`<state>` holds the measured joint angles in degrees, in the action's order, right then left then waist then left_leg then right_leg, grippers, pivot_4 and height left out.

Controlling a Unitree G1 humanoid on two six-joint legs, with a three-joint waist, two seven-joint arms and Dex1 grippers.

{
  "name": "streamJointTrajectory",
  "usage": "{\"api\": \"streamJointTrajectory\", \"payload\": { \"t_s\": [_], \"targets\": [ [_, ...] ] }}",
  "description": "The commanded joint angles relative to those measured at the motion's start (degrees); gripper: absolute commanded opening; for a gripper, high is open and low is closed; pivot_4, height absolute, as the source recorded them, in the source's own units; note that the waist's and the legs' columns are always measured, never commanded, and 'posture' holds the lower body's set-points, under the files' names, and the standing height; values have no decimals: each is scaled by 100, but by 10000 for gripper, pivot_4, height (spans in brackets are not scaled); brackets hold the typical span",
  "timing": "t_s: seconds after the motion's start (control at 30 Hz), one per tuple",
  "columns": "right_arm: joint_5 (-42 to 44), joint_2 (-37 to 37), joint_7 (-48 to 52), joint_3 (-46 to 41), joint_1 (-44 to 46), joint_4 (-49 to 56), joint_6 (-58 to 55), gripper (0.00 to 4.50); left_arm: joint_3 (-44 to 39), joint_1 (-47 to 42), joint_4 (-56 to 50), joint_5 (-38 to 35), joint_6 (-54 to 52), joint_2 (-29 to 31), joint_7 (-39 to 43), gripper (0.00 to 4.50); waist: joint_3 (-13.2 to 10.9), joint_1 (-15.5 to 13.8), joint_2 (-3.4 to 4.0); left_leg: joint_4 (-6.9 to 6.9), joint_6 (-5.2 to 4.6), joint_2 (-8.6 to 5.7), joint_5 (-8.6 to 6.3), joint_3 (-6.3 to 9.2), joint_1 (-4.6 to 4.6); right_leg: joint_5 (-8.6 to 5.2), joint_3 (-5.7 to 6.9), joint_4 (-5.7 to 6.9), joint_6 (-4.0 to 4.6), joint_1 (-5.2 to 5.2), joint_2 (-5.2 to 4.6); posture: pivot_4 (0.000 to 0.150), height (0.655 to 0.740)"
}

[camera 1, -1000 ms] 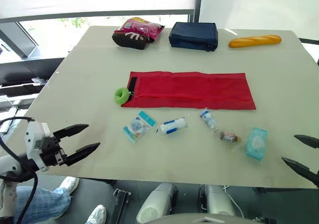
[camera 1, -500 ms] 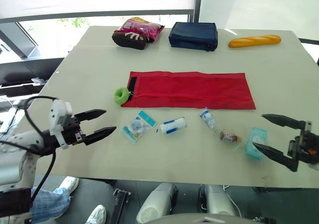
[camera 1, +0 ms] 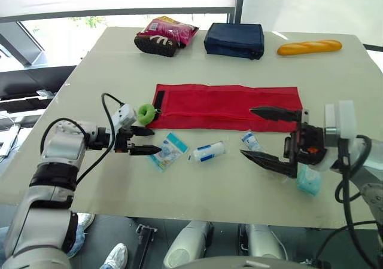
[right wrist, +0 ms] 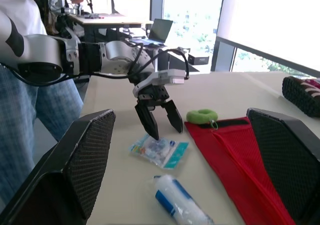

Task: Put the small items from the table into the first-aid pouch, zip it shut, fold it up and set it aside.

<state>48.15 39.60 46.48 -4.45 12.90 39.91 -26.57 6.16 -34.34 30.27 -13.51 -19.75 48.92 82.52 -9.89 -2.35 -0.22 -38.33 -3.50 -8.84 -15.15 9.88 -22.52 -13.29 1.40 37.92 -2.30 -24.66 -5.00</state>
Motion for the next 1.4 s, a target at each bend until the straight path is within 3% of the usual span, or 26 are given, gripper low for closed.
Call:
{"api": "streamJointTrajectory", "payload": {
  "t_s": [0.03, 0.13, 0.27, 0.37, 0.4, 0.6, 0.7, 0.87, 1.0, 1.17, 1.4],
  "targets": [
    [-34, -44, -73, 3, 83, 115, 35, 45000, 268, -9, 119, 141, -2, -126, 329, 41629, 1, 1, -1, -2, 0, -1, 0, 0, 0, 1, 0, 0, -2, 0, 0, 1500, 7293],
    [-81, -67, -85, 10, 69, 114, 64, 45000, 312, 57, -47, 105, -87, -125, 576, 32392, 1, 22, 0, -1, -1, -1, 0, -1, 0, 5, -3, 1, -6, 0, 1, 1500, 7293],
    [-134, -90, -66, 3, 56, 84, 99, 45000, 301, 180, -276, 31, -235, -51, 814, 10835, 1, 87, 0, -1, -1, 1, 0, -1, 0, 5, -3, 4, -5, -2, 2, 1500, 7293],
    [-158, -108, -38, 23, 57, 61, 122, 45000, 123, 243, -375, -90, -397, -14, 725, 1536, 1, 149, 0, -1, -1, 1, 0, -1, 0, 5, -3, 4, -5, -2, 2, 1500, 7293],
    [-162, -117, -30, 33, 56, 57, 129, 45000, 50, 258, -415, -149, -471, -2, 696, 320, 1, 155, 0, -2, -1, 0, 0, -1, 0, 6, -3, 4, -5, -2, 2, 1500, 7293],
    [-154, -431, -848, 308, 86, 112, -373, 45000, -1087, 285, -1327, -1089, -1580, -9, -116, 320, -5, 167, -12, -3, 0, 3, 1, 0, -2, 6, -3, 8, -3, -7, 5, 1500, 7293],
    [-431, -598, -1282, 552, 107, 160, -586, 45000, -1663, 113, -2016, -1528, -2215, -356, -1082, 320, -5, 143, -12, -4, 3, 4, 3, 1, -5, 12, -3, 9, 5, -11, 6, 1500, 7293],
    [-426, -1072, -2073, 806, 592, -84, -1206, 45000, -2283, -540, -2961, -1810, -3024, -1465, -3399, 320, -2, 150, -16, -21, 4, 1, 4, -2, -10, 26, -6, 8, -8, -8, 6, 1500, 7293],
    [-100, -1764, -3012, 891, 1425, -594, -2184, 45000, -2246, -841, -3677, -1834, -3306, -2323, -4701, 320, -2, 197, -18, -23, 17, 4, 13, -10, -9, 45, -12, 9, -1, -11, 11, 1500, 7293],
    [124, -2923, -4267, 523, 2149, -1491, -2883, 45000, -1854, -863, -4165, -1747, -3095, -3399, -5741, 320, -2, 174, -18, -18, 33, 14, 23, -8, -5, 56, -13, 18, 18, -15, 24, 1500, 7293],
    [80, -3802, -5055, 35, 2580, -1922, -2827, 45000, -1734, -747, -4368, -1938, -3091, -3959, -6173, 320, -1, 189, -17, -19, 33, 13, 24, -17, -6, 62, -26, 20, 19, -21, 32, 1500, 7293]
  ]
}}
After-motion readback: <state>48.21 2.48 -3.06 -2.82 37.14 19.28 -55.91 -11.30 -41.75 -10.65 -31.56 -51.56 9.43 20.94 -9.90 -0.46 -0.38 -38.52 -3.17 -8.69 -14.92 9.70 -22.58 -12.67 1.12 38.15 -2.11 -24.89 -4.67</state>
